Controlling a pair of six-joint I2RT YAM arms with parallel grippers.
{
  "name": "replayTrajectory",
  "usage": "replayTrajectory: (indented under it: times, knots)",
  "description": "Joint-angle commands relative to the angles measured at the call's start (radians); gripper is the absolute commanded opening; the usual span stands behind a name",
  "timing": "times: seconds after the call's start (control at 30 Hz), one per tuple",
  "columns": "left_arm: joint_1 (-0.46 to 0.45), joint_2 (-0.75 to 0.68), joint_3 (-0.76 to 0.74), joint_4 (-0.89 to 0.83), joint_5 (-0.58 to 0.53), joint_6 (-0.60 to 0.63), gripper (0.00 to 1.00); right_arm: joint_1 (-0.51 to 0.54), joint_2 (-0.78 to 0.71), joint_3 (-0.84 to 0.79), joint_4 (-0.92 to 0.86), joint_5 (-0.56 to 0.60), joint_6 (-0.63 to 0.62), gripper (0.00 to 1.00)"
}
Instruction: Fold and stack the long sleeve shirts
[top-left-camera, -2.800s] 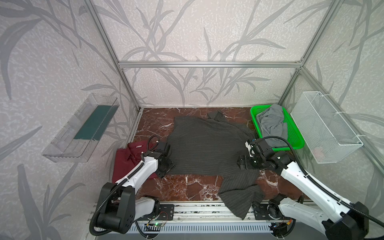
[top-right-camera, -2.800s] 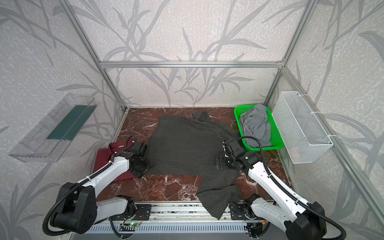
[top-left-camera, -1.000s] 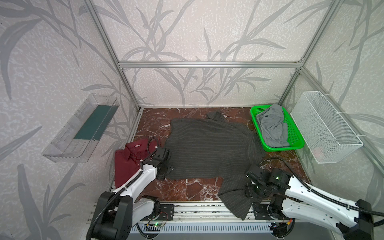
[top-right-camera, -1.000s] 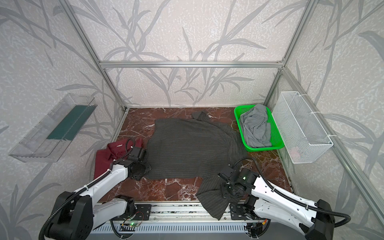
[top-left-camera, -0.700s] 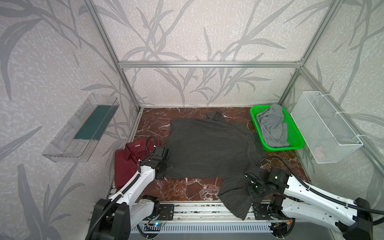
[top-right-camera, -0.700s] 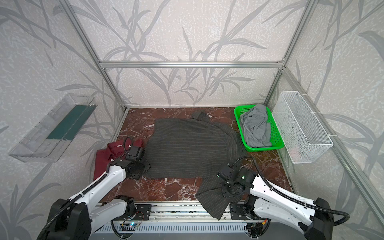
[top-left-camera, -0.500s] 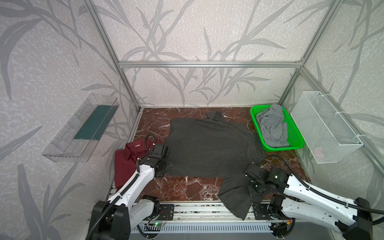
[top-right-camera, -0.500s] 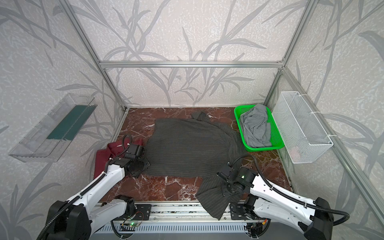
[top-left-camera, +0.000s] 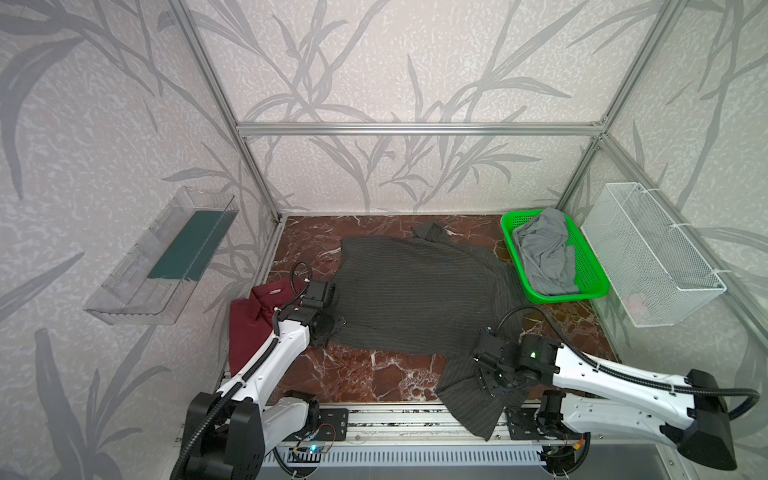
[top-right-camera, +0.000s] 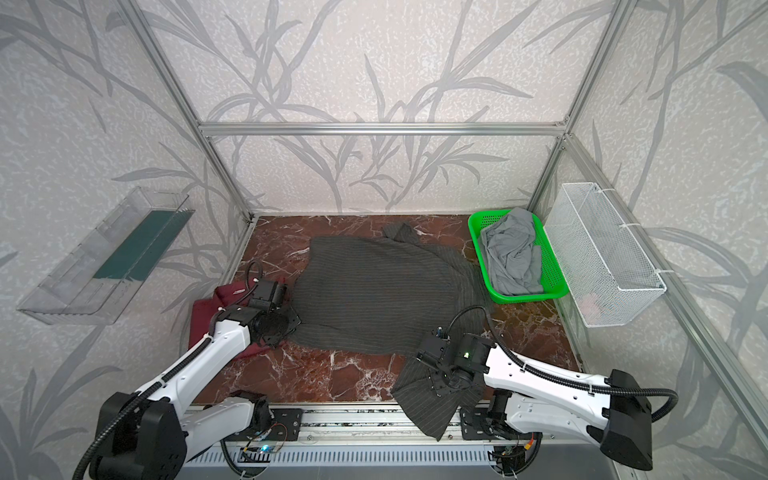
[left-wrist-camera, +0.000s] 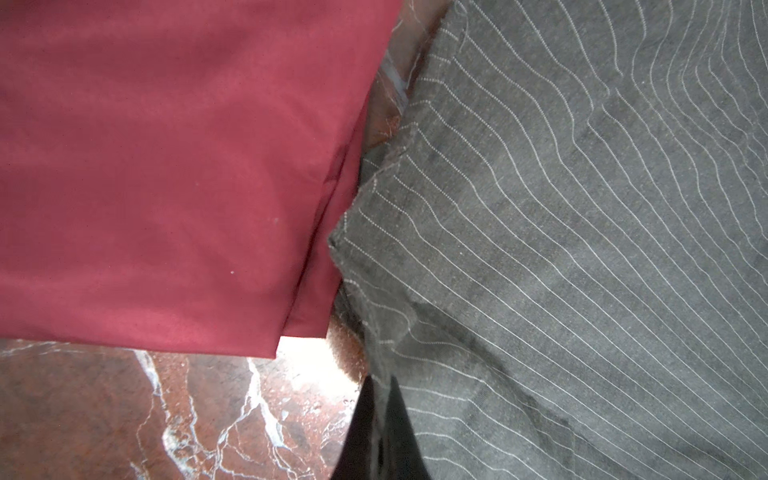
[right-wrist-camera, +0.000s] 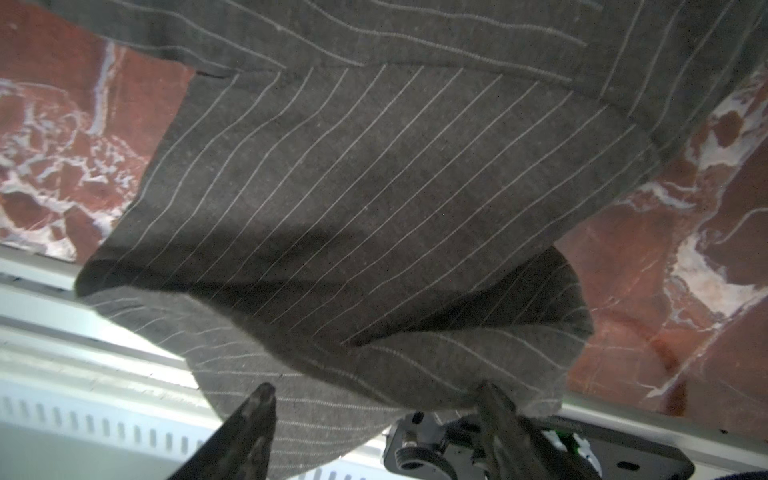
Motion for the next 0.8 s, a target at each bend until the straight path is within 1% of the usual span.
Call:
replayTrajectory:
  times: [0.0,0.07,0.1,0.23,0.47,0.6,0.67,0.77]
  knots:
    - [0.009,-0.011,0.022,-0.042,-0.01,0.013,0.0,0.007,0.042,-0.014,-0.009,0.106,0.02,0.77]
    - [0.01,-0.022,0.019,-0.049,-0.02,0.015,0.0,0.007,0.057,-0.006,-0.006,0.141,0.012,0.77]
    - [0.011,-0.029,0.018,-0.053,-0.026,0.015,0.0,0.007,0.065,-0.008,0.001,0.162,0.012,0.74]
    - [0.017,-0.045,0.017,-0.066,-0.035,0.016,0.0,0.007,0.099,-0.03,0.055,0.191,0.004,0.6]
    - [0.035,-0.06,0.012,-0.076,-0.025,0.013,0.0,0.006,0.17,-0.026,0.092,0.193,-0.024,0.25]
    - [0.041,-0.064,0.016,-0.083,-0.015,0.016,0.0,0.001,0.181,-0.033,0.107,0.188,-0.033,0.15]
    - [0.045,-0.067,0.022,-0.093,-0.02,0.019,0.0,-0.001,0.173,-0.035,0.106,0.187,-0.034,0.08]
    - [0.056,-0.077,0.027,-0.098,-0.025,0.025,0.0,-0.009,0.156,-0.033,0.091,0.194,-0.042,0.0]
